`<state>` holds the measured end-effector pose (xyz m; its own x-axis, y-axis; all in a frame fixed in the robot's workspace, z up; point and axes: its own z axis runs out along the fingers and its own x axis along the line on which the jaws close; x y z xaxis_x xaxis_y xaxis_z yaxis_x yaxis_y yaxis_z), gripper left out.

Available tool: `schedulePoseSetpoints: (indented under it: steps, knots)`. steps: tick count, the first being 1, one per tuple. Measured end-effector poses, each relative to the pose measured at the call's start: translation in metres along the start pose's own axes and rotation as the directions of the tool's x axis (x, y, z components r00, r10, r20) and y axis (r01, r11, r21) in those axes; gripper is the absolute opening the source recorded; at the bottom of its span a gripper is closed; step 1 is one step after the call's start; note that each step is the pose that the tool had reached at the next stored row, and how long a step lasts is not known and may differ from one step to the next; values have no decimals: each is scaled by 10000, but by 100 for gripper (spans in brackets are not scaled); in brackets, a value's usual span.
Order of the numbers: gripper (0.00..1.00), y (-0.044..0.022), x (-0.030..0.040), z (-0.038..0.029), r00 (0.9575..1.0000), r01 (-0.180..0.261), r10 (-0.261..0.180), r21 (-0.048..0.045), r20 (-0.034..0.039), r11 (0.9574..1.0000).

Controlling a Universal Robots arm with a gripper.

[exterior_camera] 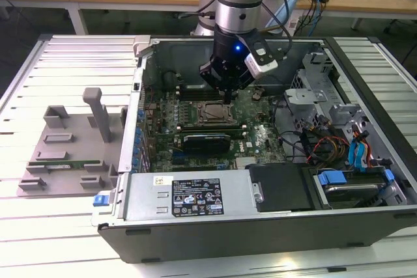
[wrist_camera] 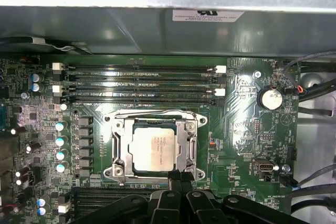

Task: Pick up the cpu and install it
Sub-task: 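Install the first cpu locking lever, then install the second cpu locking lever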

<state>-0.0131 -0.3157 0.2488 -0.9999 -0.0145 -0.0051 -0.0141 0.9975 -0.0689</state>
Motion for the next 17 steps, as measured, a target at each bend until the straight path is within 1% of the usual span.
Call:
schedulePoseSetpoints:
  steps: [5, 11, 13, 15, 17]
  knots:
    - [11, -2, 3, -2, 10000, 2, -2, 2, -1, 10000]
    - [11, -30, 19, 2, 10000, 0, 0, -1, 1, 10000]
    - [11, -46, 33, 3, 10000, 1, -1, 0, 0, 10000]
    - [11, -69, 72, 4, 10000, 1, -1, 0, 3, 10000]
    - [11, -77, 91, 5, 10000, 0, 0, -1, 5, 10000]
